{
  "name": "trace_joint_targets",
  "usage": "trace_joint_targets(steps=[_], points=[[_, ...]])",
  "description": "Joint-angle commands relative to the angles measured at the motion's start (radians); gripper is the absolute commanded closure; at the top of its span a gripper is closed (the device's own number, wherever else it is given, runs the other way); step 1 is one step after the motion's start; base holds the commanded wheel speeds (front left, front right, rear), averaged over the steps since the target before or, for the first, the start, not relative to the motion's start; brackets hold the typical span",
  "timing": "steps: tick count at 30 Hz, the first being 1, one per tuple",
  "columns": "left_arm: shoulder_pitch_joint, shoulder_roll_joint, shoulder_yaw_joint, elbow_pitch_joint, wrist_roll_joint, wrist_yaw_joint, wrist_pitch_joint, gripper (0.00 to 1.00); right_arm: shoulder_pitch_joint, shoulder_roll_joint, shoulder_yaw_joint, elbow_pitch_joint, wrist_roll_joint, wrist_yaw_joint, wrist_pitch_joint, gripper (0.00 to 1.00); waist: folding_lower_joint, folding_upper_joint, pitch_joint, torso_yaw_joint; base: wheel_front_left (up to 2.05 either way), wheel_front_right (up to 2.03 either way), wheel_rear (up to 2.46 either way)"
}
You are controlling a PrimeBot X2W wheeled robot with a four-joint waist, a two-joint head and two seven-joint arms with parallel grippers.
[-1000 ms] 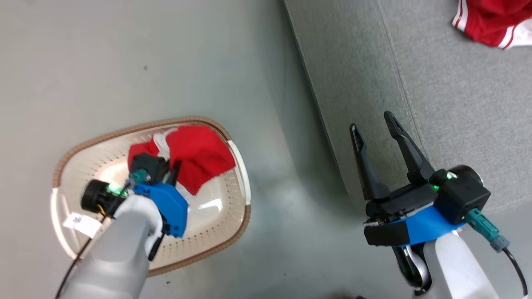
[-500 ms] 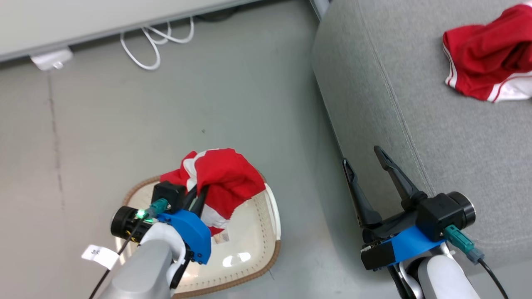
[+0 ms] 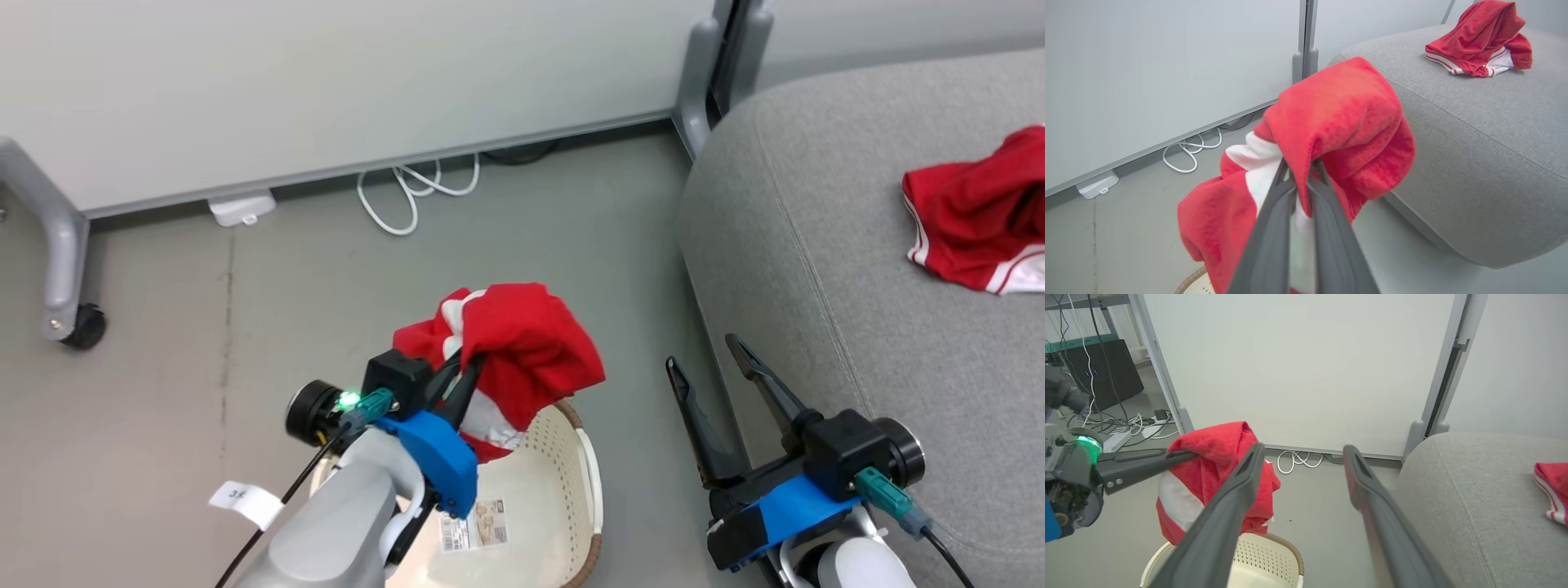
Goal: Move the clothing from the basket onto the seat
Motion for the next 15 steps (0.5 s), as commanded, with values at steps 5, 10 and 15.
trace_joint_targets(steps=[5, 10, 15], points=[[-0.05, -0.008, -0.051, -0.037, -0.032, 0.0, -0.004, 1.0, 0.029, -0.001, 0.013, 0.011, 0.009, 0.0, 0.011, 0.0, 0.0002, -0.0001, -0.059, 0.039, 0.0, 0.0, 0.0], [-0.092, -0.012, -0.085, -0.056, -0.064, 0.0, 0.001, 1.0, 0.037, -0.001, 0.023, 0.024, 0.017, 0.0, 0.018, 0.0, 0.0002, -0.0001, -0.09, 0.059, 0.0, 0.0, 0.0], [-0.139, -0.016, -0.109, -0.072, -0.083, 0.0, 0.01, 1.0, 0.031, -0.001, 0.034, 0.035, 0.019, 0.0, 0.027, 0.0, 0.0002, -0.0001, -0.101, 0.077, 0.0, 0.0, 0.0]])
